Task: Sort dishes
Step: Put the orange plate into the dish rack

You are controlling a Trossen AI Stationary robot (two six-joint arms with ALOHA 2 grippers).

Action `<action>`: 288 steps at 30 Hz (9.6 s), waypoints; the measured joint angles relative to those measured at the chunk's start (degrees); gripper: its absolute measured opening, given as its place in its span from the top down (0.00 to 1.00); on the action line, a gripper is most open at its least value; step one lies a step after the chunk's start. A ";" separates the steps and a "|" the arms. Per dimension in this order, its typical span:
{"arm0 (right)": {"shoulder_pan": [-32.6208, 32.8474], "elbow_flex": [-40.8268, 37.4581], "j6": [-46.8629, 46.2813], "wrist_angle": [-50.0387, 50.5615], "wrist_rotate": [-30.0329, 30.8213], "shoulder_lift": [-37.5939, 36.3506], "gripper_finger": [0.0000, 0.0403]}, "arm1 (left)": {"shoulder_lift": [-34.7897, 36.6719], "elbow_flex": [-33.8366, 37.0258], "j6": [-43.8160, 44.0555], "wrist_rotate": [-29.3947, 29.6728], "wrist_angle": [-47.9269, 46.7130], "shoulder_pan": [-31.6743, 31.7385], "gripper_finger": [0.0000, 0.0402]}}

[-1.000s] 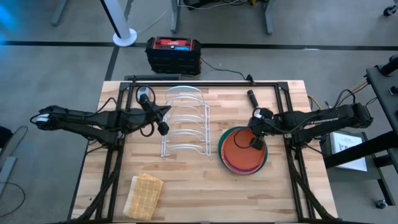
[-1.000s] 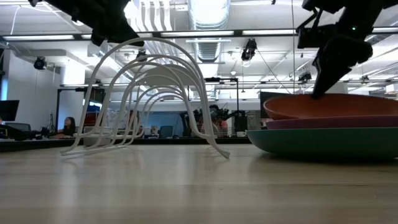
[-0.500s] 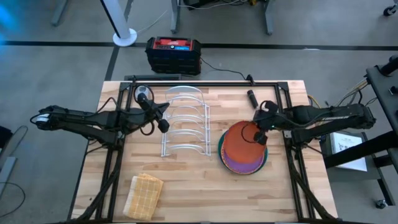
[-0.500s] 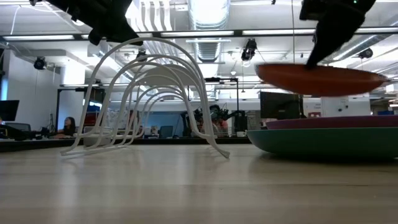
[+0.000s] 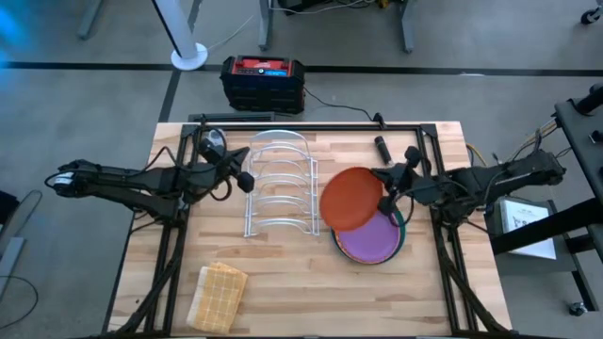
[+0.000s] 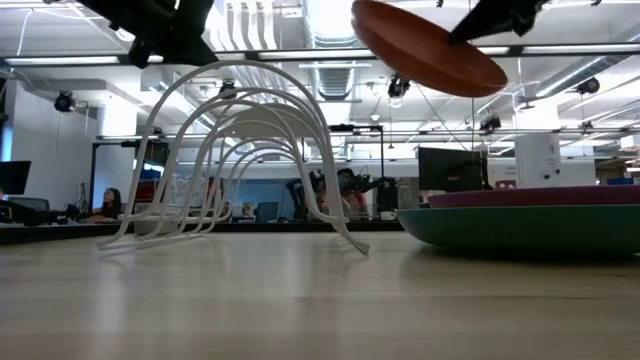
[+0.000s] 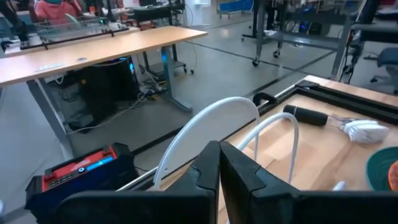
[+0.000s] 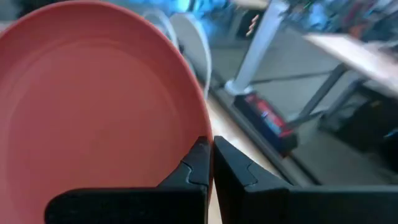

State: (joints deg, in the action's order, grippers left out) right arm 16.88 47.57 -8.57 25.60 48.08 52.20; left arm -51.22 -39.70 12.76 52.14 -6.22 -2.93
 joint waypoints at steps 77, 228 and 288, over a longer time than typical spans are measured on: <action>6.47 23.06 23.21 -57.29 41.88 61.41 1.00 | 7.23 0.02 -24.53 -1.26 1.49 -3.40 1.00; 8.75 11.74 -34.64 -33.96 33.89 61.20 1.00 | 7.23 0.04 -26.89 -1.25 1.70 -3.36 1.00; 8.57 13.09 -34.78 -36.91 32.43 60.52 0.43 | 7.22 0.04 -26.92 -1.25 1.70 -3.38 1.00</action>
State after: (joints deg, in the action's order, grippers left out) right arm 25.45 60.66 -43.35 -11.32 80.51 112.72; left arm -44.00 -39.66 -14.15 50.89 -4.51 -6.31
